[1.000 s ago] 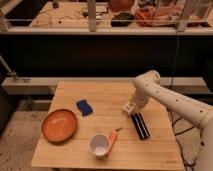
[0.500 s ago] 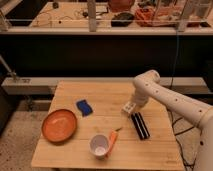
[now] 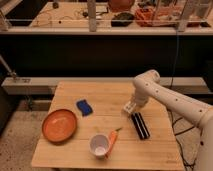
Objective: Place the bottle in the ceramic bowl
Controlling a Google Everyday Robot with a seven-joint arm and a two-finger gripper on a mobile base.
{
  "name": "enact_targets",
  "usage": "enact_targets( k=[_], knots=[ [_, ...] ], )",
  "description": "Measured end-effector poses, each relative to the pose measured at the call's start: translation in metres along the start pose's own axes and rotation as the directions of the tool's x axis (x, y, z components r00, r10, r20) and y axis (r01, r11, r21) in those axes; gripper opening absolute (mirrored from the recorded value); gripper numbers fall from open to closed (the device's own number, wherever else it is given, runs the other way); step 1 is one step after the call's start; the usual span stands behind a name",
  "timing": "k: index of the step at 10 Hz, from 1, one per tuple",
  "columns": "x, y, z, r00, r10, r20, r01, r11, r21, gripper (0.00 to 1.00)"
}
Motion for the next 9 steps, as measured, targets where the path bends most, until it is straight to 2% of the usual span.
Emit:
enact_targets(
  k=[1, 5, 6, 8, 9],
  knots=[
    [-0.001, 0.004, 0.001, 1.0, 0.0, 0.002, 0.0, 1.0, -0.013, 0.47],
    [-0.002, -0.006, -0.001, 1.0, -0.017, 0.007, 0.017, 1.0, -0.003, 0.45],
    [-0.001, -0.004, -0.003, 1.0, -0.022, 0.007, 0.022, 1.0, -0.006, 0.39],
    [-0.003, -0.004, -0.009, 0.999, -0.041, 0.009, 0.041, 0.999, -0.006, 0.19],
    [-0.005, -0.01, -0.013, 0.999, -0.043, 0.01, 0.043, 0.999, 0.001, 0.15]
  ],
)
